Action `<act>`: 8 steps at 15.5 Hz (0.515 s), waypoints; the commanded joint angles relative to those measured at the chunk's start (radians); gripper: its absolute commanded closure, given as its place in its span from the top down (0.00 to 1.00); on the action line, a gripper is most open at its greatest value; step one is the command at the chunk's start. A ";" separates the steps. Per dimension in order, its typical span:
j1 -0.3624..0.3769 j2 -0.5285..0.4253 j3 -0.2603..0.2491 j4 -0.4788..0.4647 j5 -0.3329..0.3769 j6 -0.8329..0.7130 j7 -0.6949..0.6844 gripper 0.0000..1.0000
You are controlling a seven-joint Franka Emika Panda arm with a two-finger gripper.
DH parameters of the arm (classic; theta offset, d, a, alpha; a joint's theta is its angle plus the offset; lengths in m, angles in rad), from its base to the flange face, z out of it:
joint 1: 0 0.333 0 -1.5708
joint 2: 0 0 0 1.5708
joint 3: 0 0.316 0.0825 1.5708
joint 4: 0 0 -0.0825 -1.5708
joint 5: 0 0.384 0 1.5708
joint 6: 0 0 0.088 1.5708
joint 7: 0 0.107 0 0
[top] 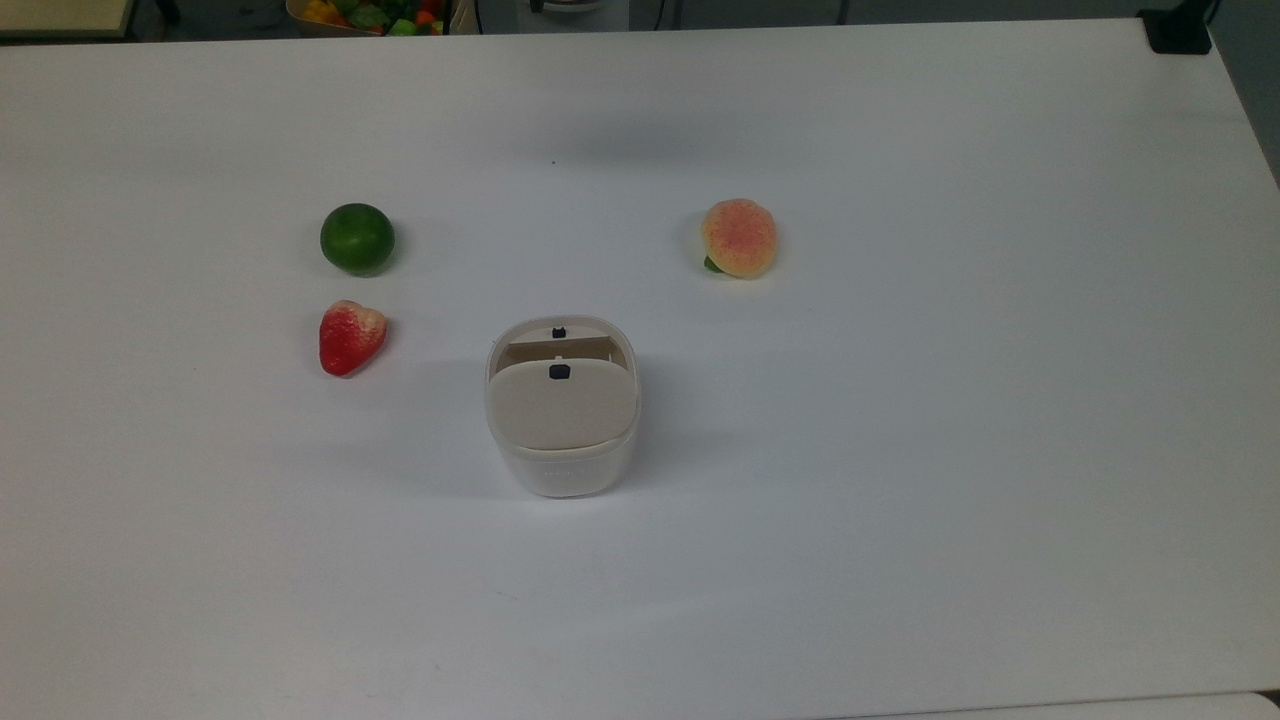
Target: Close garbage bin
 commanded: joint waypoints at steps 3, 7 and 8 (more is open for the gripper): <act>0.013 0.007 -0.010 0.012 0.005 0.012 0.013 1.00; 0.013 0.006 -0.010 -0.002 0.007 0.028 0.009 1.00; 0.013 0.006 -0.010 -0.002 0.005 0.028 0.007 1.00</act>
